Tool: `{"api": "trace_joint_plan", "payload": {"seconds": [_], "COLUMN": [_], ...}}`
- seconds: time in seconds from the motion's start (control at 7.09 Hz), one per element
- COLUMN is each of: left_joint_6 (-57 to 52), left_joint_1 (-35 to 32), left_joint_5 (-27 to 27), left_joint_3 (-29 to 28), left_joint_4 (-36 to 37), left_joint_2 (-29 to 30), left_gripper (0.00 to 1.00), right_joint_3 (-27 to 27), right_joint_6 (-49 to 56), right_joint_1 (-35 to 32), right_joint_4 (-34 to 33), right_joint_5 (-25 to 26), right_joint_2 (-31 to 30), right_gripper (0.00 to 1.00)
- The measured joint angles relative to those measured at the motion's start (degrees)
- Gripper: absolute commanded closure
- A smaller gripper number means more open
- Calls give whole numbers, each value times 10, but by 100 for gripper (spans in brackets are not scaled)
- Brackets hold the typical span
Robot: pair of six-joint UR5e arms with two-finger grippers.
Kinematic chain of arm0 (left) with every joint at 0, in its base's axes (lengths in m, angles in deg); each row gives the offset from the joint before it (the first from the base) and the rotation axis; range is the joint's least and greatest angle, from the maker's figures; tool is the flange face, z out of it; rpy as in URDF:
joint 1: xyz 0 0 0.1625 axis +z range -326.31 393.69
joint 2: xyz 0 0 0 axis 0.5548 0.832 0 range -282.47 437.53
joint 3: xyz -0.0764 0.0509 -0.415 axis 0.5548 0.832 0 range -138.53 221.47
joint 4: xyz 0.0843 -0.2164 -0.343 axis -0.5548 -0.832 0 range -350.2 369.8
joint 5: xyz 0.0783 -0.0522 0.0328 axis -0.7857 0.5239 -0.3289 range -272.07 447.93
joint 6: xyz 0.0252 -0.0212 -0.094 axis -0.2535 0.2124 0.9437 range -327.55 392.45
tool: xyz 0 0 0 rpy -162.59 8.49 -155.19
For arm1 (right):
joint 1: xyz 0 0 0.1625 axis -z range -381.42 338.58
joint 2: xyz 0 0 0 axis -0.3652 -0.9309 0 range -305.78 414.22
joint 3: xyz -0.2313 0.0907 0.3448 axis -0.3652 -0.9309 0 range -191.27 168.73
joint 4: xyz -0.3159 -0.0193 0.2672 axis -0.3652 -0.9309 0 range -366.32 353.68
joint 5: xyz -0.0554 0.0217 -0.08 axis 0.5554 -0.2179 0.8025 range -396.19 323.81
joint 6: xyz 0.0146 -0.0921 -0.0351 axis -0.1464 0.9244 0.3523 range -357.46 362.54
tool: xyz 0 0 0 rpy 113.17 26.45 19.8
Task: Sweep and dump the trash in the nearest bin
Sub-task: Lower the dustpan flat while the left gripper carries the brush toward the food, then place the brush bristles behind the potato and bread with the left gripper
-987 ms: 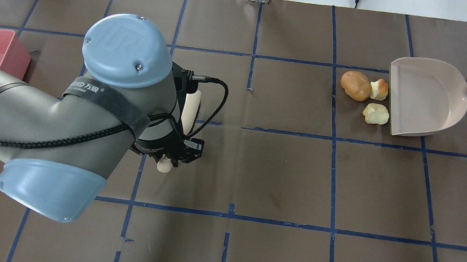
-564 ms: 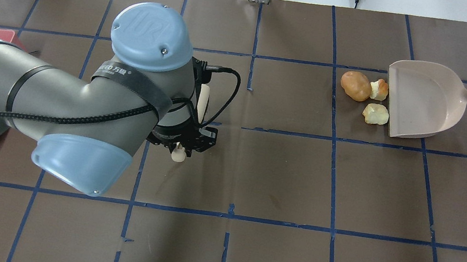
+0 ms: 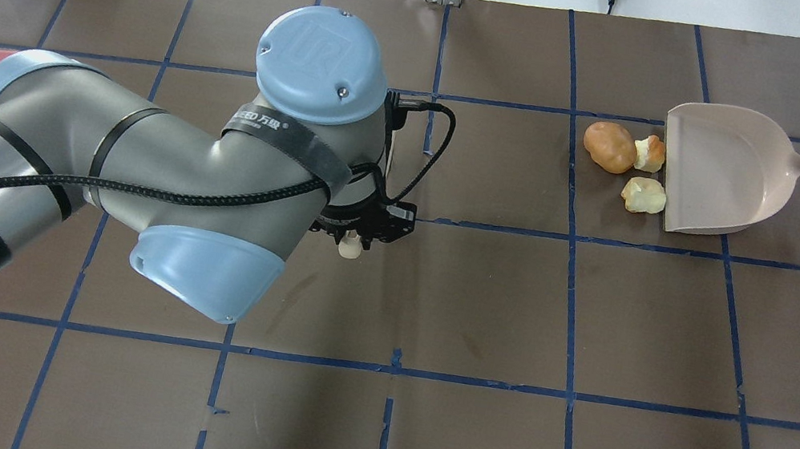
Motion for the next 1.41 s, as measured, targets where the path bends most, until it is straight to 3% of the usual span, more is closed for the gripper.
{"api": "trace_joint_plan", "payload": {"seconds": [0.99, 1.41], "left_joint_6": [27, 47], "left_joint_1": [-80, -129], "left_joint_5": [-3, -66], "left_joint_3": [-23, -90], "left_joint_4": [190, 219], "left_joint_2": [99, 195], "left_gripper": [100, 100], "right_joint_3": [1, 2], "right_joint_6": [-2, -5], "right_joint_1": [-10, -11], "right_joint_4": [1, 0], "right_joint_5": [-1, -2], "right_joint_2": [6, 6], "right_gripper": [100, 100]}}
